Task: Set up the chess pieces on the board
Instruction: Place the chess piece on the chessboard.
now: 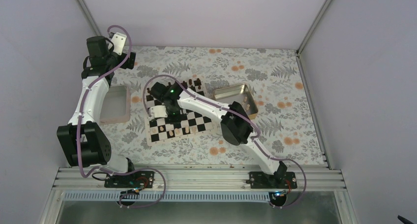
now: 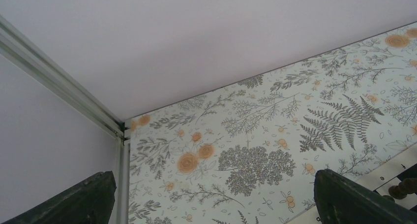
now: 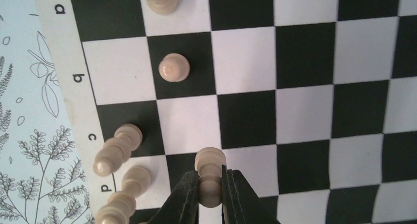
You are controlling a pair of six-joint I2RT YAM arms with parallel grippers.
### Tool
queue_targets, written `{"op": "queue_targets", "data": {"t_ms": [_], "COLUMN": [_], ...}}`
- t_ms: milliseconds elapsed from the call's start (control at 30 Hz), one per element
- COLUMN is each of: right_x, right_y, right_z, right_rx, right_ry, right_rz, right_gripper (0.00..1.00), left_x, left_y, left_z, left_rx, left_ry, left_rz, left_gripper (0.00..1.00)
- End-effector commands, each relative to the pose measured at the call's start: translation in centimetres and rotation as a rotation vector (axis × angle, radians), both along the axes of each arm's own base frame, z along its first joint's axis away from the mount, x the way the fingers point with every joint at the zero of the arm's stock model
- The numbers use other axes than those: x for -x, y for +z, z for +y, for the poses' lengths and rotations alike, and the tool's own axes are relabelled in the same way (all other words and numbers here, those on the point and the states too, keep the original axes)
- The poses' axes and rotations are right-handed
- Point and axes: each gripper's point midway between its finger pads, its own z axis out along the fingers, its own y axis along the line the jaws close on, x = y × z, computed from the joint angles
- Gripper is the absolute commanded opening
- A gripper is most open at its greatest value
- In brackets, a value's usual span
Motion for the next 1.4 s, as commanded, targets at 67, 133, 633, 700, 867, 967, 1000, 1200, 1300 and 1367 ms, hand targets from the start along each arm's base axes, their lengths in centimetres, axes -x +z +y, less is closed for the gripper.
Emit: {"op": "queue_targets", "data": {"t_ms": [67, 133, 633, 700, 867, 967, 1000, 1200, 1300, 1367], "right_x": [1.8, 1.9, 2.3, 2.2, 2.0, 2.0, 2.0, 1.8, 1.7, 1.2], "right_y": [-1.7, -1.9, -3.3, -3.4, -3.4, -3.1, -3.1, -2.7, -2.2, -1.1], "right_z": [1.2, 1.3, 1.2, 1.3, 1.3, 1.4, 1.4, 1.2, 1.2, 1.4], "right_rx": [0.000, 0.000, 0.021, 0.019, 0.015, 0.010, 0.010, 0.009, 0.001, -0.022], "right_ry": [0.055, 0.057, 0.067, 0.065, 0.060, 0.061, 0.061, 0.062, 0.059, 0.049], "right_rz": [0.039, 0.042, 0.064, 0.061, 0.057, 0.052, 0.051, 0.047, 0.039, 0.020], "right_gripper": [0.10, 0.10, 0.11, 0.11, 0.13, 0.16, 0.18, 0.22, 0.22, 0.22], "left_x": [-0.1, 0.0, -0.1, -0.1, -0.1, -0.1, -0.1, -0.1, -0.1, -0.1], "left_y": [1.3, 1.2, 1.3, 1.3, 1.3, 1.2, 1.2, 1.2, 1.3, 1.2], "left_z": [-0.2, -0.2, -0.2, -0.2, -0.2, -0.2, -0.2, -0.2, -0.2, -0.2], "left_rx": [0.003, 0.004, 0.001, 0.001, 0.001, 0.002, 0.001, 0.001, 0.001, 0.001], "left_ry": [-0.009, -0.008, -0.010, -0.009, -0.009, -0.011, -0.011, -0.012, -0.012, -0.012], "left_rz": [-0.037, -0.036, -0.040, -0.038, -0.039, -0.037, -0.038, -0.037, -0.039, -0.038], "left_gripper": [1.00, 1.00, 1.00, 1.00, 1.00, 1.00, 1.00, 1.00, 1.00, 1.00]}}
